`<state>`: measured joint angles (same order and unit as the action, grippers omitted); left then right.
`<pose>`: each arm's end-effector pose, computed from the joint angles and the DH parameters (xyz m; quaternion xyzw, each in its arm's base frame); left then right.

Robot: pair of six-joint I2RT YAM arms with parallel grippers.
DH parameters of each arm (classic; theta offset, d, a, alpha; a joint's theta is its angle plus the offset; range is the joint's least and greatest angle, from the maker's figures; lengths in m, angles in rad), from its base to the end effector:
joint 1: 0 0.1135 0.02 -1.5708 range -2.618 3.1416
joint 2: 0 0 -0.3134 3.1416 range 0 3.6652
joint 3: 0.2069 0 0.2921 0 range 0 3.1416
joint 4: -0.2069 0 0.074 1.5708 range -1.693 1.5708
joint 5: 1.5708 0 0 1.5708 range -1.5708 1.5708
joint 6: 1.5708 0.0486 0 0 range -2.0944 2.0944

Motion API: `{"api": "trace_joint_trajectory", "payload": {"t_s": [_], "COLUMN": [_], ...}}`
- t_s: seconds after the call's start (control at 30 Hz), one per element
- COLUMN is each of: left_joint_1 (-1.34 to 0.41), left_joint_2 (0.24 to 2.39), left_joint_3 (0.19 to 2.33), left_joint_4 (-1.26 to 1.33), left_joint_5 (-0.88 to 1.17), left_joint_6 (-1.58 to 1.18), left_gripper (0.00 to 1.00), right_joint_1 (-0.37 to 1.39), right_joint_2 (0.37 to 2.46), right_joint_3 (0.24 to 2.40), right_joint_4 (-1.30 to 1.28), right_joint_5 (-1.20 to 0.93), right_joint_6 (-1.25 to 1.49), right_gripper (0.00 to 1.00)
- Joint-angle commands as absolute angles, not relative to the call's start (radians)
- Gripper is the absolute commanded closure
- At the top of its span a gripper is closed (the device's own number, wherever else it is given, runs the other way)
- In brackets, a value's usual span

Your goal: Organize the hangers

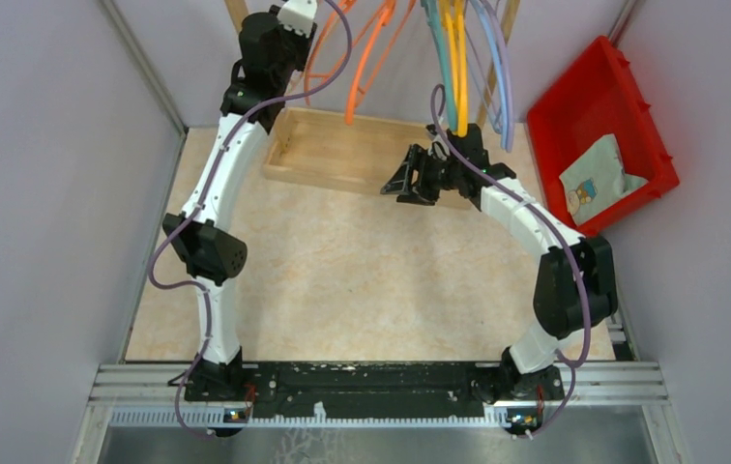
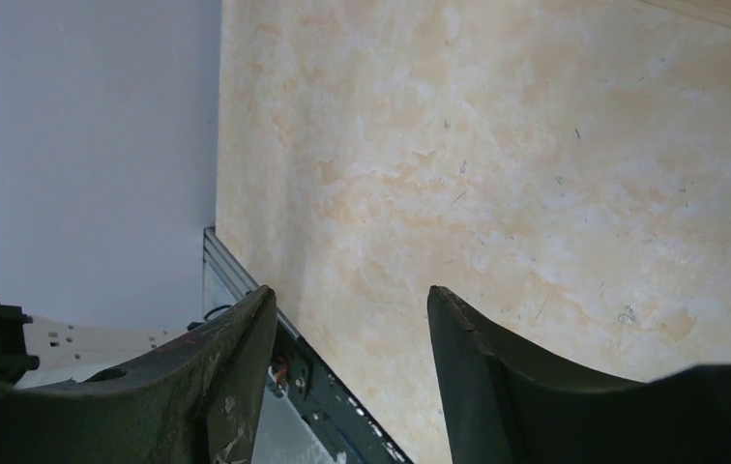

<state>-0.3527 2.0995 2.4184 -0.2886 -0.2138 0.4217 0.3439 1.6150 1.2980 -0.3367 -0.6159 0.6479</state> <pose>0.5217 -0.1811 0.5344 0.1905 0.6700 0.0989 0.7107 0.3807 0.1662 0.3254 -0.0032 0.8650 0.4398 0.2417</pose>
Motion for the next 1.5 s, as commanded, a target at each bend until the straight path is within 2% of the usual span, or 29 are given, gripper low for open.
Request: {"api": "trace_joint_trajectory", "payload": {"t_s": [0.0,0.2,0.27,0.33,0.47,0.53,0.6,1.03,1.13,1.47], "left_joint_1": [-0.347,-0.328,-0.319,-0.311,-0.288,-0.285,-0.284,-0.253,-0.237,-0.193], "left_joint_2": [2.116,2.08,2.041,1.983,1.842,1.773,1.717,1.446,1.387,1.216], "left_joint_3": [2.456,2.441,2.401,2.334,2.153,2.058,1.977,1.677,1.59,1.243], "left_joint_4": [-0.305,-0.287,-0.272,-0.256,-0.233,-0.229,-0.237,-0.304,-0.315,-0.342], "left_joint_5": [-0.174,-0.137,-0.13,-0.115,-0.041,-0.016,-0.008,0.054,0.06,0.1], "left_joint_6": [0.395,0.34,0.319,0.297,0.244,0.237,0.238,0.143,0.121,0.0], "left_gripper": [0.4,0.17,0.07,0.01,0.0,0.0,0.0,0.0,0.0,0.0], "right_joint_1": [0.327,0.323,0.324,0.324,0.324,0.324,0.323,0.325,0.329,0.359], "right_joint_2": [1.626,1.629,1.628,1.63,1.632,1.632,1.629,1.552,1.528,1.444], "right_joint_3": [1.355,1.347,1.345,1.345,1.341,1.337,1.331,1.221,1.196,1.122], "right_joint_4": [-0.293,-0.289,-0.289,-0.299,-0.324,-0.337,-0.349,-0.376,-0.356,-0.364], "right_joint_5": [-0.646,-0.656,-0.657,-0.657,-0.645,-0.63,-0.608,-0.43,-0.407,-0.193], "right_joint_6": [0.66,0.659,0.655,0.644,0.608,0.585,0.56,0.364,0.336,0.221], "right_gripper": [0.41,0.4,0.39,0.38,0.36,0.29,0.26,0.14,0.05,0.01]}}
